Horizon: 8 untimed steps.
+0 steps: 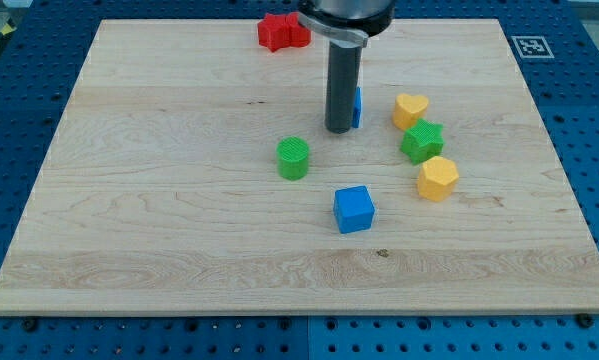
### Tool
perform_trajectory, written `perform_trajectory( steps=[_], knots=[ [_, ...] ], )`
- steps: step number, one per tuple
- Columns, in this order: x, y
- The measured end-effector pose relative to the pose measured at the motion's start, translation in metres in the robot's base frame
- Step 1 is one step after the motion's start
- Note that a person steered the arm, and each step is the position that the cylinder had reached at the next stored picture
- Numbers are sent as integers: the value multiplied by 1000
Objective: Push blue triangle closer to the red star
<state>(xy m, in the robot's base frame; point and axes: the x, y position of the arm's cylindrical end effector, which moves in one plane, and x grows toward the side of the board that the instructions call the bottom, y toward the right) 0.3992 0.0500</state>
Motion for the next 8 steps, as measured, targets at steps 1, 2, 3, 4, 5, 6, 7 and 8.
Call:
perform_trajectory(
  steps=[1, 2, 3, 4, 5, 6, 7, 8],
  knots=[
    [-9, 25],
    [-35, 46],
    [-65, 65],
    [-78, 69],
    [-66, 84],
    [-51, 91],
    [-62, 83],
    [-65, 63]
  ],
)
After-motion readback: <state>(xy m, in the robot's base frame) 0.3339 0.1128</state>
